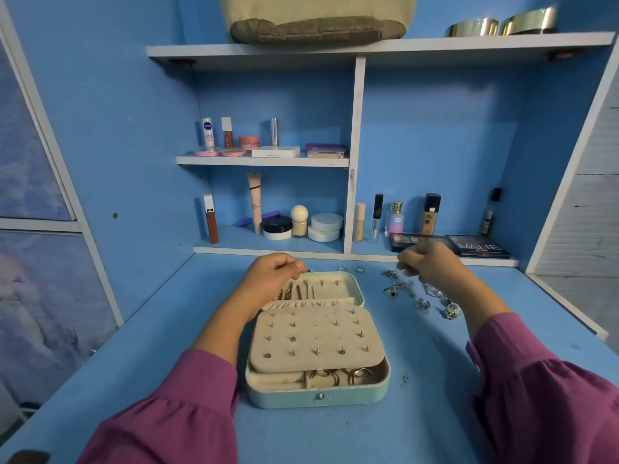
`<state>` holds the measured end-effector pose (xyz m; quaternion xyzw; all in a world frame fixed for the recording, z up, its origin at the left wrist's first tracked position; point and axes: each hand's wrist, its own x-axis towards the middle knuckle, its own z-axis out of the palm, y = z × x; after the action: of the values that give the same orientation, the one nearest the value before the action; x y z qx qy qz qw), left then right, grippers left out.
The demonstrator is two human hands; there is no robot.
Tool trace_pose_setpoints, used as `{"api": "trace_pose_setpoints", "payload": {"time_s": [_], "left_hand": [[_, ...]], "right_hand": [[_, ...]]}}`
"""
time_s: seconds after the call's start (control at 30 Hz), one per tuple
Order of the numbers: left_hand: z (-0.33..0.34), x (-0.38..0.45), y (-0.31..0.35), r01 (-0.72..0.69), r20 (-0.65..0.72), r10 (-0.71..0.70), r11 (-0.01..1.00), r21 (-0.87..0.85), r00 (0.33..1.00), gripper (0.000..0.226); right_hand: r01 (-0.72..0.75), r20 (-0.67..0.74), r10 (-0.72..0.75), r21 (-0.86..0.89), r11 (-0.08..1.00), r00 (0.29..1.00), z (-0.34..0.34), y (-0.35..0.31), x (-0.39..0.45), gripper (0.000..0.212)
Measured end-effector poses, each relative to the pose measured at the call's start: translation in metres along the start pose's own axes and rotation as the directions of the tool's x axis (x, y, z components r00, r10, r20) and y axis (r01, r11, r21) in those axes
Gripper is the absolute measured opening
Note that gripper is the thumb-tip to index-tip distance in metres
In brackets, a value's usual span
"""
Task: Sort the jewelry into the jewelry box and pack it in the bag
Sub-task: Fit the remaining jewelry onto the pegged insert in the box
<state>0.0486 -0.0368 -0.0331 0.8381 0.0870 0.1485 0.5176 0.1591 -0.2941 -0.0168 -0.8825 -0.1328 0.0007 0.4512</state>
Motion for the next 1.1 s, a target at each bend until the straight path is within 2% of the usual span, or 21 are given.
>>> {"api": "trace_pose_setpoints", "payload": {"time_s": [0.13,0.23,0.53,0.8,0.97,1.1], "left_hand": [[-0.001,0.0,0.004,-0.013,-0.013,0.013,0.999,-0.046,1.0,0.02],[-0.003,0.004,0.01,-0.021,-0.012,0.021,0.998,-0.053,1.0,0.019],[-0.009,0.021,0.028,-0.062,0.143,0.07,0.996,-0.056,0.987,0.015],[0.001,0.014,0.022,-0.031,0.232,0.036,0.999,-0.022,0.972,0.014],[0.005,0.01,0.026,-0.028,0.28,0.029,1.0,-0.005,0.96,0.012],[0.009,0.008,0.028,-0.011,0.334,0.026,0.999,-0.047,0.942,0.02]], "right_hand": [[0.03,-0.05,-0.019,0.232,0.972,0.999,-0.003,-0.01,0.001,0.023],[0.077,-0.091,-0.049,0.33,0.941,0.995,-0.007,-0.022,0.002,0.02],[0.184,-0.187,-0.108,0.462,0.867,0.976,-0.013,-0.057,0.007,0.02],[0.291,-0.24,-0.179,0.603,0.743,0.954,-0.007,-0.084,-0.004,0.017],[0.306,-0.214,-0.219,0.672,0.674,0.952,0.004,-0.098,-0.015,0.019],[0.301,-0.179,-0.251,0.718,0.628,0.951,0.012,-0.111,-0.026,0.019]]}}
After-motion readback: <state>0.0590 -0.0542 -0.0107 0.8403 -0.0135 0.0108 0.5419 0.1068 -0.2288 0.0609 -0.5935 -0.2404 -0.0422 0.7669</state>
